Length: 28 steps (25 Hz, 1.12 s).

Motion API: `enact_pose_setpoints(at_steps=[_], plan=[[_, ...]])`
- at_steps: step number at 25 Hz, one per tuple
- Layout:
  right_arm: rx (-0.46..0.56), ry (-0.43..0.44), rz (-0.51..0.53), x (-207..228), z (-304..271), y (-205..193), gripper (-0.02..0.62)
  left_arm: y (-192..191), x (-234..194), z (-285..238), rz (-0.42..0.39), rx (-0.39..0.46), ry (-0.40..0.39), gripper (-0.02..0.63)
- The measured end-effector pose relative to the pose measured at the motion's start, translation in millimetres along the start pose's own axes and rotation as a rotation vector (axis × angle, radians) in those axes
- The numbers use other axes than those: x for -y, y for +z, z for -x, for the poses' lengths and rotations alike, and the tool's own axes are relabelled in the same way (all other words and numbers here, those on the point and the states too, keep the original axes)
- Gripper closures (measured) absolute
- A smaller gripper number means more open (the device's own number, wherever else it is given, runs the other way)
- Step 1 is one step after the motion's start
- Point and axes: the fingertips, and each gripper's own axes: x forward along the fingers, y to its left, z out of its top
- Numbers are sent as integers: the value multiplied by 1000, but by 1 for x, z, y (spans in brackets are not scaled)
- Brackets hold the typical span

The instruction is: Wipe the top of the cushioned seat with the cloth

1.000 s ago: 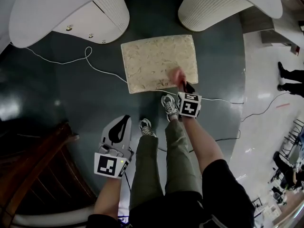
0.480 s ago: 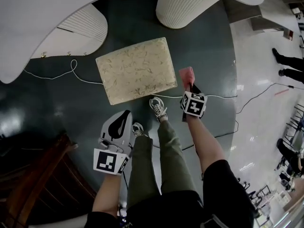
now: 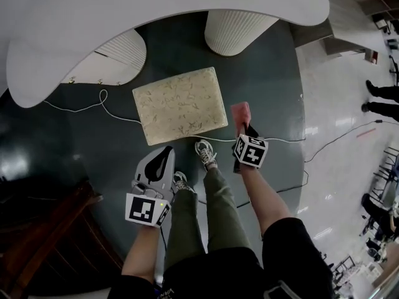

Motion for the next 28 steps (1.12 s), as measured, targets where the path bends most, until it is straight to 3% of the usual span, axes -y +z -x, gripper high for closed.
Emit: enact_pose_setpoints(at_steps=[14,28], plan=[[163,114,-36,-74,119,65,560,61,-21,98,-64,82,64,586],[288,258,35,-169,250,83,560,115,-30,193,-113,184,66,586]])
